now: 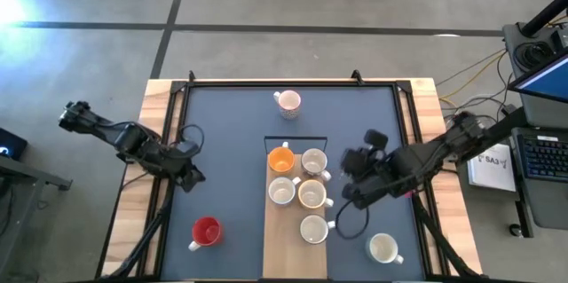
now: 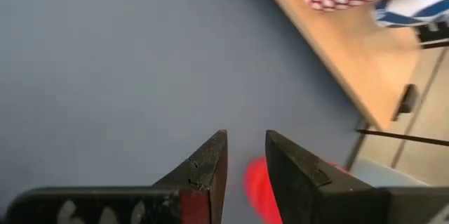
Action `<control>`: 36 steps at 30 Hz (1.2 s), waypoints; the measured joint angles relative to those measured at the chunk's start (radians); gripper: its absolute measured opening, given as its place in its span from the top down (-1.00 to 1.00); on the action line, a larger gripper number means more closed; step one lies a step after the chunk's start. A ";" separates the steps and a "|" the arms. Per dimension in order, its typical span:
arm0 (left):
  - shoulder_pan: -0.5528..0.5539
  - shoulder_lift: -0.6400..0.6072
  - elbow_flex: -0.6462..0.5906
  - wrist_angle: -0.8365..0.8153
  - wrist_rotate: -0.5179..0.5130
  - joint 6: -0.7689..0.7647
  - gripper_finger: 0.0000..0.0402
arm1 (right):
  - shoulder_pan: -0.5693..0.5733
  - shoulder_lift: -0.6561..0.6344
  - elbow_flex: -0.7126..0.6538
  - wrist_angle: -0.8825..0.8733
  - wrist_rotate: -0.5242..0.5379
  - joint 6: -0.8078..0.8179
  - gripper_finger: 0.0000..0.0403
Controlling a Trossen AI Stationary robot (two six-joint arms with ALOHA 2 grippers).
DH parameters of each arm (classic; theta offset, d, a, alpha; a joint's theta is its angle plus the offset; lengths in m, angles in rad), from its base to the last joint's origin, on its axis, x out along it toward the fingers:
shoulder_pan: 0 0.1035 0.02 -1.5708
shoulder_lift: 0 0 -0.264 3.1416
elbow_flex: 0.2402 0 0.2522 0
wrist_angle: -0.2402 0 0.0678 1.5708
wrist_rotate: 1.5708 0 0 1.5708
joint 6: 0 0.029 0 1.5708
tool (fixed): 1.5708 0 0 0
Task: Place coffee mugs
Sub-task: Put the red mug on the shelf
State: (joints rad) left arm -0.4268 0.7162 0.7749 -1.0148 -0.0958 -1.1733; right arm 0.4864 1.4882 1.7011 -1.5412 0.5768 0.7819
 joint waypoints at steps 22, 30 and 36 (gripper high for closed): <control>-0.452 0.441 0.222 -0.050 -0.106 -0.554 0.60 | -0.036 -0.667 -0.940 0.640 -0.155 0.094 0.62; -0.507 0.579 0.265 -0.074 -0.090 -0.704 0.60 | -0.036 -0.750 -1.119 0.767 -0.245 0.145 0.63; -0.508 0.665 0.296 -0.069 -0.010 -0.706 0.60 | -0.036 -0.783 -1.181 0.776 -0.245 0.163 0.63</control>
State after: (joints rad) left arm -0.9352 1.3816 1.0710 -1.0841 -0.1055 -1.8790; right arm 0.4507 0.7049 0.5201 -0.7653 0.3317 0.9451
